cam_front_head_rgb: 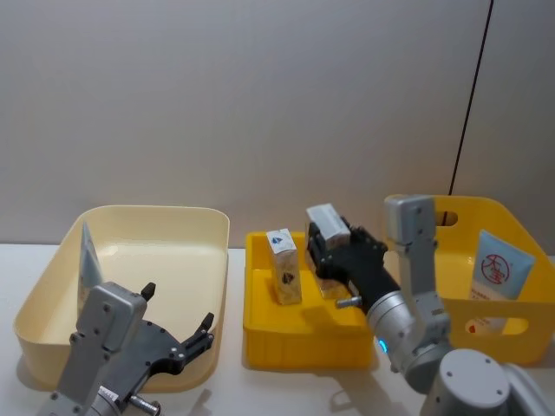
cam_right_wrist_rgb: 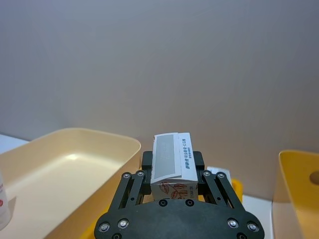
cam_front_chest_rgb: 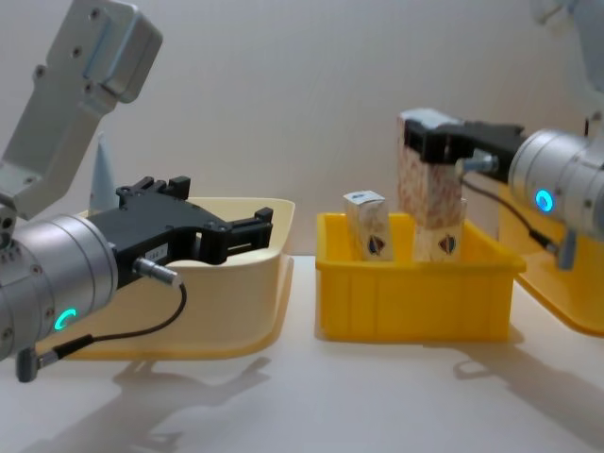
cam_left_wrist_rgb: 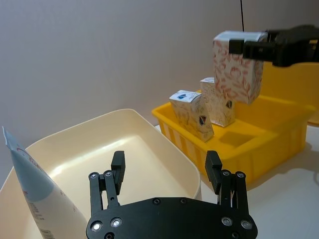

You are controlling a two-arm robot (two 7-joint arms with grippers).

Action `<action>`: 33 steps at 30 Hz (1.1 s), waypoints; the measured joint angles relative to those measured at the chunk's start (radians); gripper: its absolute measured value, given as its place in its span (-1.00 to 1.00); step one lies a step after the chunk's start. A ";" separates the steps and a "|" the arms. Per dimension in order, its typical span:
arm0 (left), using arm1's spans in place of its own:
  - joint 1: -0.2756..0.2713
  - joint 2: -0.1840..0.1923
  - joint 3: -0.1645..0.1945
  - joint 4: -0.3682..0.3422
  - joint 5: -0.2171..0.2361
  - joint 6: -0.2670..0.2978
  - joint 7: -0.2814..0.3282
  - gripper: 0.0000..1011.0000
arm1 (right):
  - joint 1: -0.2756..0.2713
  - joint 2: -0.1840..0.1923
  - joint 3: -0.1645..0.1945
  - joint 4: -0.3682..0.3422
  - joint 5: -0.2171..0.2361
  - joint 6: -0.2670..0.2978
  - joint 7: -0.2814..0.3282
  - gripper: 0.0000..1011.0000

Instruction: Bimanual collaborative sorting of washing and personal care products

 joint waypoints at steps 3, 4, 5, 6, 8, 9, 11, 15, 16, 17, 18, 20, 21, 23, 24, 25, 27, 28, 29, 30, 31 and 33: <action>0.000 0.000 0.000 0.000 0.000 0.000 0.000 0.98 | 0.001 0.008 0.009 -0.021 -0.004 -0.019 0.005 -0.11; 0.000 0.000 0.000 0.000 0.000 0.000 0.000 0.98 | 0.001 0.011 0.012 -0.029 -0.005 -0.026 0.005 -0.11; 0.000 0.000 0.000 0.000 0.000 0.000 0.000 0.98 | 0.002 0.013 0.015 -0.035 -0.006 -0.031 0.006 -0.11; 0.000 0.000 0.000 0.000 0.000 0.000 0.000 0.98 | 0.002 0.018 0.020 -0.046 -0.008 -0.041 0.006 -0.11; 0.000 0.000 0.000 0.000 0.000 0.000 0.000 0.98 | 0.002 0.023 0.027 -0.059 -0.011 -0.050 0.006 -0.11; 0.000 0.000 0.000 0.000 0.000 0.000 0.000 0.98 | 0.002 0.029 0.035 -0.072 -0.014 -0.061 0.006 -0.11; 0.000 0.000 0.000 0.000 0.000 0.000 0.000 0.98 | -0.001 0.039 0.050 -0.094 -0.018 -0.073 0.004 -0.11; 0.000 0.000 0.000 0.000 0.000 0.000 0.000 0.98 | -0.009 0.052 0.072 -0.125 -0.025 -0.087 -0.004 -0.11; 0.000 0.000 0.000 0.000 0.000 0.000 0.000 0.99 | -0.014 0.059 0.084 -0.139 -0.028 -0.093 -0.010 -0.11; 0.000 0.000 0.000 0.000 0.000 0.000 0.000 0.98 | -0.016 0.062 0.089 -0.146 -0.030 -0.095 -0.013 -0.11; 0.000 0.000 0.000 0.000 0.000 0.000 0.000 0.99 | -0.023 0.068 0.101 -0.160 -0.032 -0.098 -0.020 -0.11; 0.000 0.000 0.000 0.000 0.000 0.000 0.000 0.98 | -0.032 0.076 0.116 -0.176 -0.035 -0.099 -0.026 -0.11; 0.000 0.000 0.000 0.000 0.000 0.000 0.000 0.99 | -0.036 0.079 0.122 -0.183 -0.037 -0.099 -0.031 -0.11; 0.000 0.000 0.000 0.000 0.000 0.000 0.000 0.98 | -0.051 0.087 0.139 -0.204 -0.039 -0.095 -0.040 -0.11; 0.000 0.000 0.000 0.000 0.000 0.000 0.000 0.98 | -0.057 0.091 0.148 -0.213 -0.040 -0.092 -0.043 -0.11; 0.000 0.000 0.000 0.000 0.000 0.000 0.000 0.98 | -0.063 0.094 0.153 -0.219 -0.041 -0.088 -0.046 -0.11; 0.000 0.000 0.000 0.000 0.000 0.000 0.000 0.98 | -0.078 0.101 0.168 -0.237 -0.042 -0.075 -0.052 -0.11; 0.000 0.000 0.000 0.000 0.000 0.000 0.000 0.98 | -0.089 0.106 0.177 -0.248 -0.042 -0.066 -0.055 -0.11; 0.000 0.000 0.000 0.000 0.000 0.000 0.000 0.98 | -0.093 0.108 0.183 -0.255 -0.042 -0.061 -0.056 -0.11; 0.000 0.000 0.000 0.000 0.000 0.000 0.000 0.98 | -0.098 0.111 0.187 -0.260 -0.041 -0.057 -0.056 -0.11; 0.000 0.000 0.000 0.000 0.000 0.000 0.000 0.99 | -0.108 0.115 0.195 -0.270 -0.041 -0.045 -0.057 -0.11; 0.000 0.000 0.000 0.000 0.000 0.000 0.000 0.98 | -0.115 0.118 0.201 -0.278 -0.040 -0.037 -0.056 -0.11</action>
